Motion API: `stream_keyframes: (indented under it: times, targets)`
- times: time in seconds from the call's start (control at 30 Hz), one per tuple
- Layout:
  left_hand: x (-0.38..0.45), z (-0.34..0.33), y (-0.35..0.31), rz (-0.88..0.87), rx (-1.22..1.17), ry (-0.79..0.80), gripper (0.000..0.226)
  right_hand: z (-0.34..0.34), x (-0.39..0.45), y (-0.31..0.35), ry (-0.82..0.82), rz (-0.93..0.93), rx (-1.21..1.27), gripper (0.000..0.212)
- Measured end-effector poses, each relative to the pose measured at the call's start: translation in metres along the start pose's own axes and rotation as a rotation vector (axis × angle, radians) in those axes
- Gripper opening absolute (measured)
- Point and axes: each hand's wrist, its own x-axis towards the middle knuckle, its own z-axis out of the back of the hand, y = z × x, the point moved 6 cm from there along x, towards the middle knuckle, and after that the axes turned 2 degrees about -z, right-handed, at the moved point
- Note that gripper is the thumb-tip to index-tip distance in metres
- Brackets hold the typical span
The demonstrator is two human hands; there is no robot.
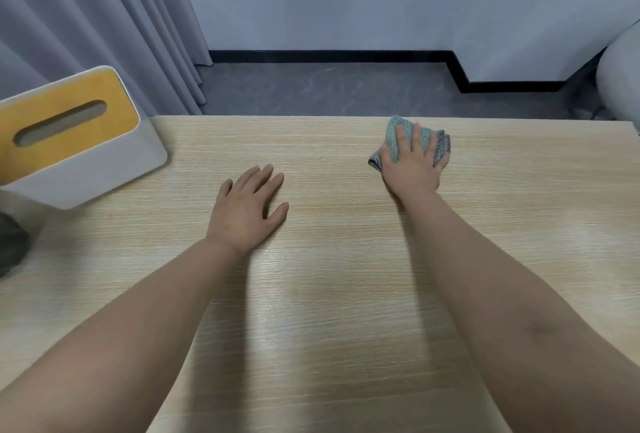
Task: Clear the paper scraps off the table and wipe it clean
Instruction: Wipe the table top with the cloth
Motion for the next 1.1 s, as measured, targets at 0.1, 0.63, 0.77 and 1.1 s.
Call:
stream_keyframes:
  times: [0.1, 0.63, 0.77, 1.1]
  targets:
    - [0.000, 0.000, -0.001, 0.003, -0.002, -0.003, 0.057, -0.007, -0.010, 0.034, -0.010, 0.069, -0.028, 0.056]
    - [-0.001, 0.000, -0.003, 0.007, 0.010, -0.025, 0.056, 0.003, 0.016, 0.008, -0.009, 0.049, -0.002, 0.060]
    - [0.000, 0.001, -0.003, 0.011, 0.014, -0.025, 0.056, -0.003, 0.006, 0.040, -0.009, 0.041, -0.029, 0.057]
    - [0.000, 0.001, -0.005, 0.018, 0.021, -0.036, 0.055, -0.008, 0.008, 0.069, 0.041, 0.307, -0.036, 0.058]
